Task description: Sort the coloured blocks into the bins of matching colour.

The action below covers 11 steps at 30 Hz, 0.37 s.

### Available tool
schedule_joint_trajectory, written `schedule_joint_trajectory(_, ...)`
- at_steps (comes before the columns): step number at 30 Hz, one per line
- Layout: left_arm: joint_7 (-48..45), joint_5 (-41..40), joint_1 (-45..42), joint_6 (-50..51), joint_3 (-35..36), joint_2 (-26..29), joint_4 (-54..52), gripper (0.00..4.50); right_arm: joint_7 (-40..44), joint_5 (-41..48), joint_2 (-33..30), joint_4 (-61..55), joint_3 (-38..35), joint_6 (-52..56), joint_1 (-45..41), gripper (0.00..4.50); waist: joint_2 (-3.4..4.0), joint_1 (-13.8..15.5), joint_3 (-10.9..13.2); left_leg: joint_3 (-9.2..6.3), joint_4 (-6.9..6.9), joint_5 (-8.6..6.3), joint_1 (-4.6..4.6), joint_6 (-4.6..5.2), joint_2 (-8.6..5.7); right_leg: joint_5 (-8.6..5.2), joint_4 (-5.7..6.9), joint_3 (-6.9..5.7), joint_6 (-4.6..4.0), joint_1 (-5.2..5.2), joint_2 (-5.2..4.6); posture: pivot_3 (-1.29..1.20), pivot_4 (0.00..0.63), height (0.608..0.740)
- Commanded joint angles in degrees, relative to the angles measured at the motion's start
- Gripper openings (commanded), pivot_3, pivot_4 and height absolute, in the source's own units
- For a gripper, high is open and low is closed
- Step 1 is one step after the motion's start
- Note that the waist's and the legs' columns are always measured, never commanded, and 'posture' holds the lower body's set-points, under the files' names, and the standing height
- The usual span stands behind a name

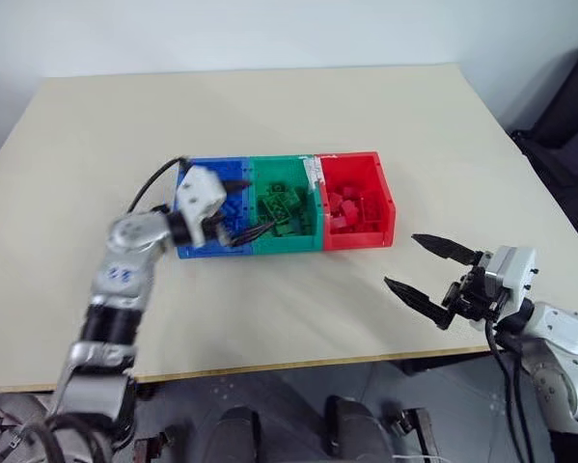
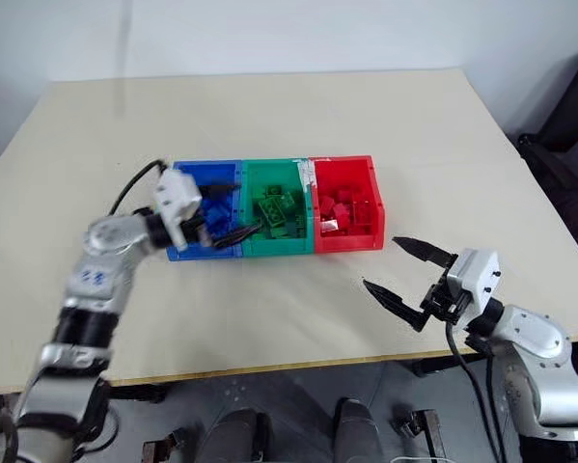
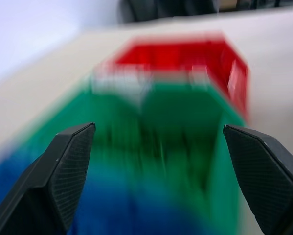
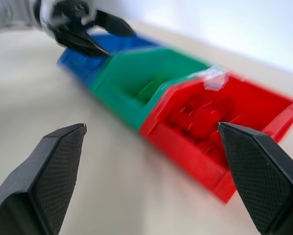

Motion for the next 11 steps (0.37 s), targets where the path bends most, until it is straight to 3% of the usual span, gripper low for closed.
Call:
schedule_joint_trajectory(1,-4.5,-6.1,7.9,0.4,8.9,5.6,-7.3,4.46,7.7,0.0,-3.6,4.0,1.8,-0.8,-2.4,4.5,0.01,0.4,0.0,-0.02,0.0,-0.01,0.0,0.01,0.0,0.0,0.01,0.01,0.0,0.01,-0.01,0.0,0.15,0.74)
schedule_joint_trajectory(5,-4.3,-5.4,21.4,1.0,17.2,10.9,-8.0,4.46,15.7,-1.7,-6.2,10.4,3.6,-4.7,-4.9,4.5,0.03,1.2,0.0,-0.06,0.07,-0.03,-0.02,0.04,-0.01,0.0,0.0,-0.02,0.0,0.07,-0.02,0.0,0.15,0.74)
schedule_joint_trajectory(11,1.2,-3.2,29.8,-3.8,21.4,7.8,-10.7,4.46,16.1,-1.7,-3.6,16.6,3.2,-7.9,-8.8,4.5,0.03,1.9,0.0,-0.07,0.11,-0.05,-0.02,0.06,-0.01,0.01,0.03,-0.03,0.01,0.09,-0.04,0.0,0.15,0.74)
